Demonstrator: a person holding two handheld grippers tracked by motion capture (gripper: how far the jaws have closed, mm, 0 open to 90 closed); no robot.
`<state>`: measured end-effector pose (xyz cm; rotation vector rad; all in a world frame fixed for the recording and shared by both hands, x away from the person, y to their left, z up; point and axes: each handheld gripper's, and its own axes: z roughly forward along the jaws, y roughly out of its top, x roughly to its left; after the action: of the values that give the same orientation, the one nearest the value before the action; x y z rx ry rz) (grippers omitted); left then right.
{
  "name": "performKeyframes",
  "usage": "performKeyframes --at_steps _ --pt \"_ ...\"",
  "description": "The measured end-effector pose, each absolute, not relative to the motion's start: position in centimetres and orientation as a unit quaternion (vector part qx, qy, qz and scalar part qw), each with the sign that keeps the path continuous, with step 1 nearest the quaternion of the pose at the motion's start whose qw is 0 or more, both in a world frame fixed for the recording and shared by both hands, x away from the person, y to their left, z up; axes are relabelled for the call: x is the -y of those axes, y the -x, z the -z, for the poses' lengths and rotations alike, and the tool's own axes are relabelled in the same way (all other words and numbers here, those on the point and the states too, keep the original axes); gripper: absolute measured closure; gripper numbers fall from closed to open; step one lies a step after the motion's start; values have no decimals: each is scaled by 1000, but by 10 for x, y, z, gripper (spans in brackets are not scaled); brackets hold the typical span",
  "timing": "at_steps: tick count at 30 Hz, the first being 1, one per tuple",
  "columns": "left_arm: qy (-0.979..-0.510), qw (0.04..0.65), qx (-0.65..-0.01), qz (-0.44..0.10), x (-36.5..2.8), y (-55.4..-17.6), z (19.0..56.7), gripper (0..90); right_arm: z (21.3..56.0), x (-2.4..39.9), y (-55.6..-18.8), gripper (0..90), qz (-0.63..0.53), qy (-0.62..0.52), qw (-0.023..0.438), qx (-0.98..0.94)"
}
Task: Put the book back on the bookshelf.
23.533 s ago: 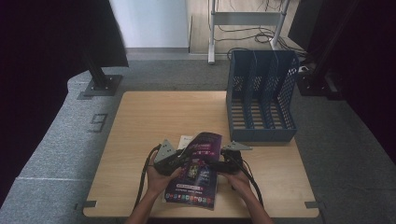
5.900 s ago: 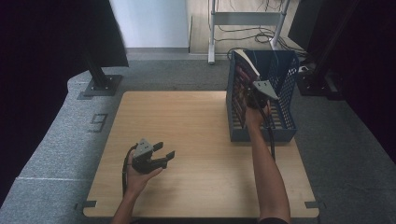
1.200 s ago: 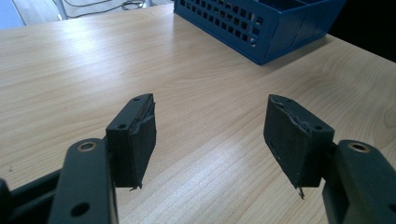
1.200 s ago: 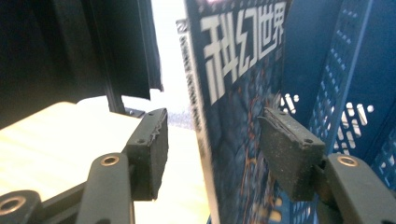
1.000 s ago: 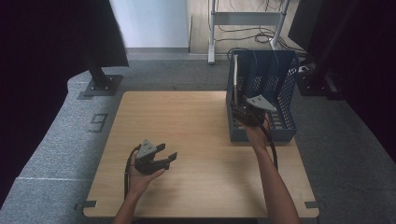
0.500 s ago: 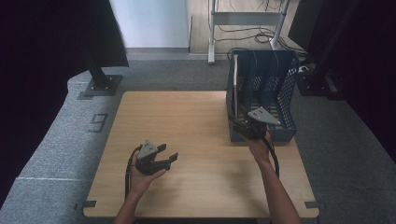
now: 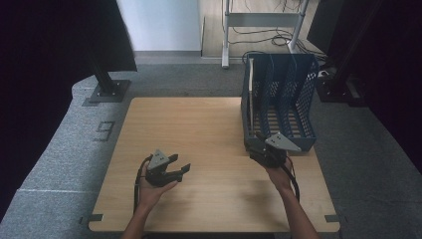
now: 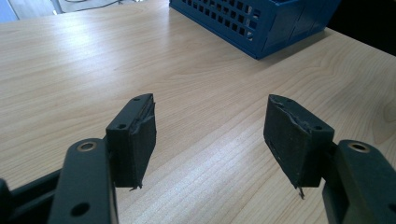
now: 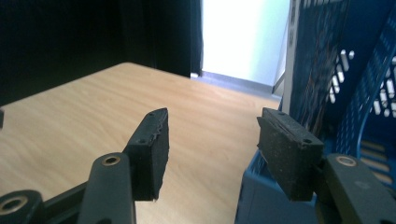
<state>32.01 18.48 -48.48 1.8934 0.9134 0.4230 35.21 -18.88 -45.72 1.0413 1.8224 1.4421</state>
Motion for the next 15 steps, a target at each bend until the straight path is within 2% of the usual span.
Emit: performKeyframes --at_steps 15 --pt "-779 473 -375 -171 -184 -322 487 346 499 196 -331 422 -529 -410 251 -699"
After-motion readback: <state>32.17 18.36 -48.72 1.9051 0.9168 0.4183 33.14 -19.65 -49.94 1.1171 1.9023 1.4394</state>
